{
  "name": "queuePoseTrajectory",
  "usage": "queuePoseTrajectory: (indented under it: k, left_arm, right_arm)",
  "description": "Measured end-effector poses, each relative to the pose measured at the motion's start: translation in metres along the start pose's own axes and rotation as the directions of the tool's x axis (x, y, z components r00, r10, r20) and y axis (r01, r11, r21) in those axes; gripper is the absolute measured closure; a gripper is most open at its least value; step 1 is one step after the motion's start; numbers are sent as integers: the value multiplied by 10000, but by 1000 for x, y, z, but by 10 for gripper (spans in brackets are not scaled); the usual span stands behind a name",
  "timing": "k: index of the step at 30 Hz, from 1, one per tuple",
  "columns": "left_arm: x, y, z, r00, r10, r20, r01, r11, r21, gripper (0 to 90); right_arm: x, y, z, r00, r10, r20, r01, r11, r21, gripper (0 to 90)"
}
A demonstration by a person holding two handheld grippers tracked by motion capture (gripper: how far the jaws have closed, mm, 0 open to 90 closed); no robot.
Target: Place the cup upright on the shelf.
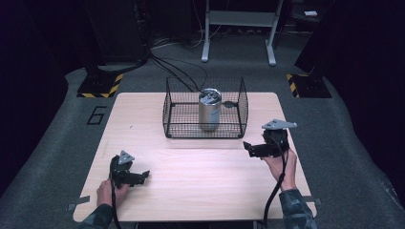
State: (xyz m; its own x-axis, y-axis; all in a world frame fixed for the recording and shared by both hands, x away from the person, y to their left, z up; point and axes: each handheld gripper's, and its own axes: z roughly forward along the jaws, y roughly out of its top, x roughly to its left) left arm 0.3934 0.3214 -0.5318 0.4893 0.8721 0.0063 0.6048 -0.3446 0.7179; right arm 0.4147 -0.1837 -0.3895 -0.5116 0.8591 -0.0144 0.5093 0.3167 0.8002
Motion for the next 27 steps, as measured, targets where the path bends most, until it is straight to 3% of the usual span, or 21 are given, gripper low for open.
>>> queuePoseTrajectory:
  k: [8, 13, 14, 15, 17, 22, 26, 27]
  left_arm:
    - [0, 0, 0, 10000, 45, 3, -45, 10000, 34, 0]
    - [1, 0, -1, 9999, 127, 7, -127, 9999, 103, 0]
    - [0, 0, 0, 10000, -36, -7, 36, 10000, -32, 0]
    - [1, 0, -1, 9999, 137, 11, -137, 9998, 112, 0]
    - [0, 0, 0, 10000, 59, 8, -60, 10000, 59, 0]
    - [0, 0, 0, 10000, 41, 7, -41, 10000, 32, 0]
    - [1, 0, -1, 9999, 139, 9, -140, 9998, 113, 0]
    - [0, 0, 0, 10000, -24, -4, 24, 10000, -18, 0]
  right_arm:
    - [-13, -64, 1, 9960, 684, 576, -702, 9971, 308, 0]
    - [-20, -110, 6, 9872, 1362, 827, -1416, 9879, 635, 0]
    - [-20, -118, 6, 9840, 1528, 918, -1598, 9843, 748, 0]
    - [-21, -124, 7, 9829, 1573, 961, -1653, 9829, 817, 0]
    - [-23, -136, 7, 9796, 1691, 1084, -1787, 9802, 852, 0]
    - [-28, -148, 9, 9736, 1896, 1273, -2012, 9758, 859, 0]
    - [-30, -149, 15, 9723, 1744, 1558, -1918, 9758, 1047, 0]
    - [-30, -150, 17, 9732, 1659, 1593, -1839, 9773, 1054, 0]
